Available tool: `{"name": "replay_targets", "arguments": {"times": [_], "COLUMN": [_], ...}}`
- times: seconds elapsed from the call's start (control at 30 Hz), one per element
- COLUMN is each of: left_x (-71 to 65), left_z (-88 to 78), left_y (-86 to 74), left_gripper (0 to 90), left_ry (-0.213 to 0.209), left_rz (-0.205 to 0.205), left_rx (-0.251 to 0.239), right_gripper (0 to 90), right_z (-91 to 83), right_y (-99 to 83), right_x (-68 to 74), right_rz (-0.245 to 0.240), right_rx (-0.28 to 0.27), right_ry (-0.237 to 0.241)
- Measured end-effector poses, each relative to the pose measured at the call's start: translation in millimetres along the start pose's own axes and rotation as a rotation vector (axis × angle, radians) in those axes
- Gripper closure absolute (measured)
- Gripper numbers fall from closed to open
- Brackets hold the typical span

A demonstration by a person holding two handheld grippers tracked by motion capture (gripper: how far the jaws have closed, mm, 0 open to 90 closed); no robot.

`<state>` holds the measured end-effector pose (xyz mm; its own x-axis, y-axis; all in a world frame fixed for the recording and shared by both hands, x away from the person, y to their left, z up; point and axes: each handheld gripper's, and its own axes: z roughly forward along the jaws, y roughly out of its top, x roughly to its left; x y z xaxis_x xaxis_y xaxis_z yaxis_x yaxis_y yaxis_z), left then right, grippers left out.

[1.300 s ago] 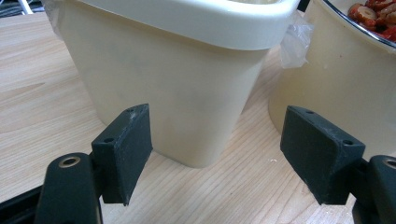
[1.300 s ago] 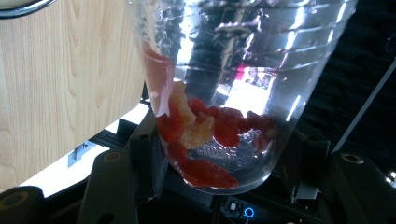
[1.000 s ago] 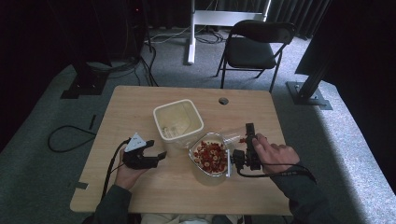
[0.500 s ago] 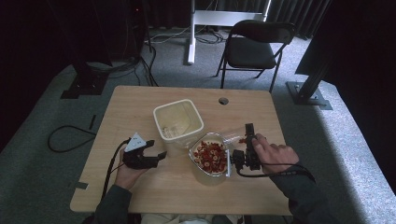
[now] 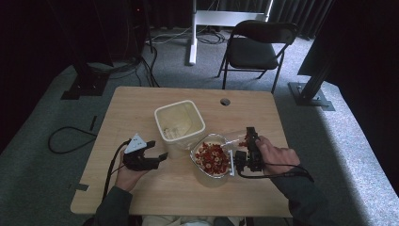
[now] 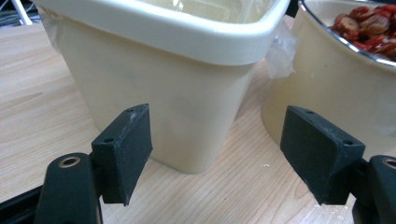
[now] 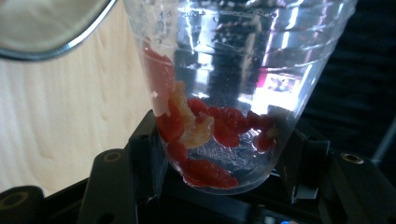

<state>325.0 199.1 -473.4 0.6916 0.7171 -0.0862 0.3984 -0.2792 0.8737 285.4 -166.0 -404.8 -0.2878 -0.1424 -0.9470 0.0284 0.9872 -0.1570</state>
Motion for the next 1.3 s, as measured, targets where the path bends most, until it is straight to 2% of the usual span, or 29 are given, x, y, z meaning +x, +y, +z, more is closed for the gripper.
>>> {"name": "replay_targets", "arguments": {"times": [0.07,0.13,0.2,0.23,0.3,0.33,0.57,0.63,0.7,0.77,0.83,0.93,1.1,1.2,1.3], "left_x": [-1.2,-2.3,-2.8,-3.3,-3.7,-3.9,-7.0,-8.6,-10.4,-11.2,-12.9,-15.3,-17.9,-18.3,-16.9], "left_z": [-2.2,-4.5,-6.2,-7.2,-9.2,-10.1,-14.1,-15.5,-17.1,-18.2,-20.4,-21.5,-19.9,-19.8,-19.6], "left_y": [1.5,3.5,5.1,6.0,7.5,8.2,11.8,13.9,16.7,18.6,23.1,27.7,29.8,28.1,25.2], "left_gripper": [25.5,25.5,25.5,25.5,25.5,25.5,25.5,25.5,25.5,25.5,25.5,25.5,25.4,25.5,25.5], "left_ry": [-0.002,-0.003,-0.002,-0.001,-0.001,0.001,-0.006,-0.010,-0.015,-0.017,-0.025,-0.021,-0.016,-0.015,-0.009], "left_rz": [0.004,0.010,0.016,0.015,0.018,0.022,0.026,0.031,0.036,0.039,0.042,0.055,0.066,0.066,0.061], "left_rx": [-0.008,-0.017,-0.022,-0.026,-0.034,-0.035,-0.056,-0.064,-0.073,-0.077,-0.093,-0.100,-0.095,-0.092,-0.087], "right_gripper": [42.2,42.2,42.2,42.2,42.2,42.2,42.2,42.1,42.1,42.1,42.1,42.1,42.1,42.0,42.1], "right_z": [1.0,2.8,6.8,8.1,12.1,14.5,26.5,28.1,29.5,29.7,31.2,32.8,36.7,38.8,41.6], "right_y": [-2.7,-6.5,-12.3,-14.9,-22.0,-25.1,-47.5,-52.1,-56.2,-57.1,-58.9,-58.5,-52.6,-48.1,-44.3], "right_x": [-0.5,-0.9,-0.6,-1.1,-1.0,-0.1,2.8,1.6,-0.9,-1.8,-6.7,-11.8,-19.7,-24.2,-28.6], "right_rz": [0.073,0.174,0.320,0.374,0.526,0.585,0.971,1.047,1.111,1.129,1.188,1.243,1.288,1.299,1.304], "right_rx": [-0.025,-0.060,-0.103,-0.122,-0.174,-0.192,-0.276,-0.300,-0.335,-0.351,-0.408,-0.468,-0.528,-0.563,-0.575], "right_ry": [0.035,0.080,0.137,0.162,0.235,0.266,0.447,0.485,0.514,0.524,0.558,0.582,0.605,0.615,0.618]}}
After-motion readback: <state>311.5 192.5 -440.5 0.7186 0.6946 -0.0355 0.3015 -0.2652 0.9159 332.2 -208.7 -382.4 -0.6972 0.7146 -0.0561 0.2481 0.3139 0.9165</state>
